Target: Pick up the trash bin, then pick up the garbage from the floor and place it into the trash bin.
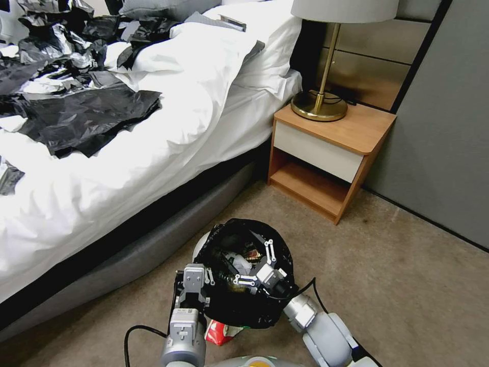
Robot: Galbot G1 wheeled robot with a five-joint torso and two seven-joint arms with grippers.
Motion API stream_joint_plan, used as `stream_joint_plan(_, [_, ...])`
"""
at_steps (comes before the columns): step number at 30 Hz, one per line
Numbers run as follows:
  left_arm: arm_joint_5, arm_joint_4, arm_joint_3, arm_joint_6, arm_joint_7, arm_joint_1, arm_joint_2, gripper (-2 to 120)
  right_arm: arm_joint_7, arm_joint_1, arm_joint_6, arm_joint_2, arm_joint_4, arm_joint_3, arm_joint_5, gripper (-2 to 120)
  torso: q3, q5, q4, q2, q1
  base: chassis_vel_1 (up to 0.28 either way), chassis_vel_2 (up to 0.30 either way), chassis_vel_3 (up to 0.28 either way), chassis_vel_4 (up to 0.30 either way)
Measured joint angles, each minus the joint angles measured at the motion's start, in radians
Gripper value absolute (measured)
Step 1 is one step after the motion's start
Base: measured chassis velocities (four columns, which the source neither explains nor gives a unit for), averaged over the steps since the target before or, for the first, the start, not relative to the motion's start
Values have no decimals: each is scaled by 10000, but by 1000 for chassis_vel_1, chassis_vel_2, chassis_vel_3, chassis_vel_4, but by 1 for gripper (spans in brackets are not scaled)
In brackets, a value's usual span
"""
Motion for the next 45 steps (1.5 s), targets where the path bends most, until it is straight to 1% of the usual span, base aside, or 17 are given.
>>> stream_joint_plan(7, [-17, 64, -38, 14, 4, -37, -2, 2, 158, -236, 106, -107, 804, -30, -3, 100, 0, 0, 0, 0, -1, 0, 0, 0, 0])
stream_joint_plan(10, [-30, 125, -63, 20, 5, -64, 2, 2, 578, -375, -75, -87, 1868, 162, 125, 100, 0, 0, 1, 0, -1, 0, 0, 0, 0])
stream_joint_plan(11, [-30, 125, -63, 20, 5, -64, 2, 2, 578, -375, -75, -87, 1868, 162, 125, 100, 0, 0, 1, 0, -1, 0, 0, 0, 0])
stream_joint_plan(14, [-70, 138, -79, 23, 5, -78, 9, 2, 1214, -639, -210, 92, 2702, 657, 245, 100, 0, 0, 1, 0, 0, 0, 0, 0, 0])
stream_joint_plan(15, [-90, 139, -95, 23, 5, -80, 21, 2, 1487, -759, -231, 164, 2899, 829, 246, 100, 0, 0, 0, 0, 0, 0, 0, 0, 0])
stream_joint_plan(16, [-90, 139, -95, 23, 5, -80, 21, 2, 1487, -759, -231, 164, 2899, 829, 246, 100, 0, 0, 0, 0, 0, 0, 0, 0, 0])
stream_joint_plan(18, [-152, 136, -123, 24, 1, -74, 49, 2, 2289, -1243, -434, 388, 3317, 1269, 243, 100, 0, -1, 0, 1, -1, 0, 0, 0, 0])
stream_joint_plan(19, [-152, 136, -123, 24, 1, -74, 49, 2, 2289, -1243, -434, 388, 3317, 1269, 243, 100, 0, -1, 0, 1, -1, 0, 0, 0, 0])
stream_joint_plan(20, [-170, 120, -130, 25, -2, -63, 57, 2, 2544, -1469, -508, 509, 3353, 1499, 270, 100, 0, -1, -2, 1, 0, 0, 0, 0, 0])
stream_joint_plan(22, [-214, 56, -141, 26, -12, -38, 76, 2, 3062, -1912, -321, 855, 2985, 2129, 342, 100, -1, 0, -2, 1, -1, 0, 0, 0, 0])
stream_joint_plan(23, [-214, 56, -141, 26, -12, -38, 76, 2, 3062, -1912, -321, 855, 2985, 2129, 342, 100, -1, 0, -2, 1, -1, 0, 0, 0, 0])
stream_joint_plan(25, [-251, -18, -149, 28, -16, -7, 116, 2, 3256, -2334, -84, 1087, 2617, 2638, 602, 100, 0, 3, 0, 1, -1, 0, 0, 0, 0])
stream_joint_plan(29, [-292, -57, -178, 33, -28, -5, 162, 2, 3346, -2750, 128, 1121, 2380, 3024, 1075, 100, -1, 0, -1, 0, -1, 0, 0, 0, 0])
stream_joint_plan(33, [-293, -85, -142, 37, -37, -5, 160, 2, 3344, -2789, 235, 1080, 2308, 3200, 1166, 100, 0, 0, 1, 0, -1, 0, 0, 0, 0])
stream_joint_plan(45, [-203, -327, -147, 40, -37, 175, 176, 2, 3179, -2613, 129, 1025, 2263, 3151, 1240, 100, 0, 0, 0, 0, 0, 0, 0, 0, 0])
